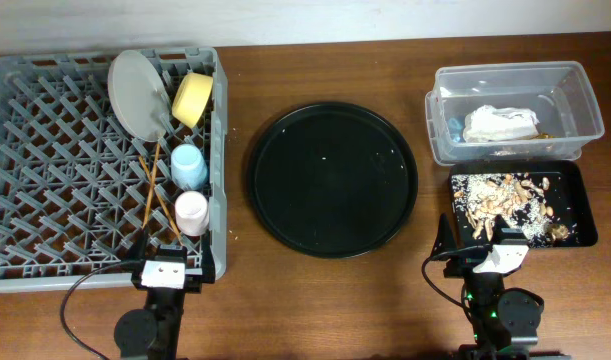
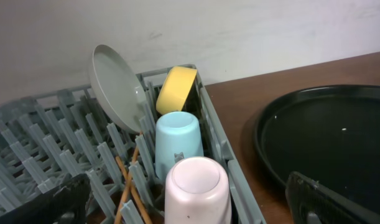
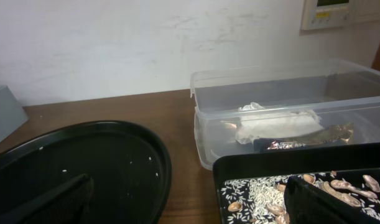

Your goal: Sort waste into correct bins and load items into the dishwasher rack

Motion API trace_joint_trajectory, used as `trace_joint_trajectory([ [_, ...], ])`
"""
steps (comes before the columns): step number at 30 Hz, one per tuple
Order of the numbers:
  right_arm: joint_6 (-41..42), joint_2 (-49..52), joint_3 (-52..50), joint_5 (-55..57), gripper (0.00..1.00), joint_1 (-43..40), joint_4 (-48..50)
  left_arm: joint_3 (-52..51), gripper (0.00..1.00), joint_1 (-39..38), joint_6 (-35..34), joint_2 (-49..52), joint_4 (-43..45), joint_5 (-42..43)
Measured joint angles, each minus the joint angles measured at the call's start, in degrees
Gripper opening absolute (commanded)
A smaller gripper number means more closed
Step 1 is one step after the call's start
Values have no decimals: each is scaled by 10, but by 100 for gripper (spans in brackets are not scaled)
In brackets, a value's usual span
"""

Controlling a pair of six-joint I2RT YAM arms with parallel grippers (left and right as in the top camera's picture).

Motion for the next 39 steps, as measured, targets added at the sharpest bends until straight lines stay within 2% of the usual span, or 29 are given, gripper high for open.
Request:
trace_joint_trajectory([
  [39,0,0,0,0,98,0,0,0,99,-15,4,0,0,-5],
])
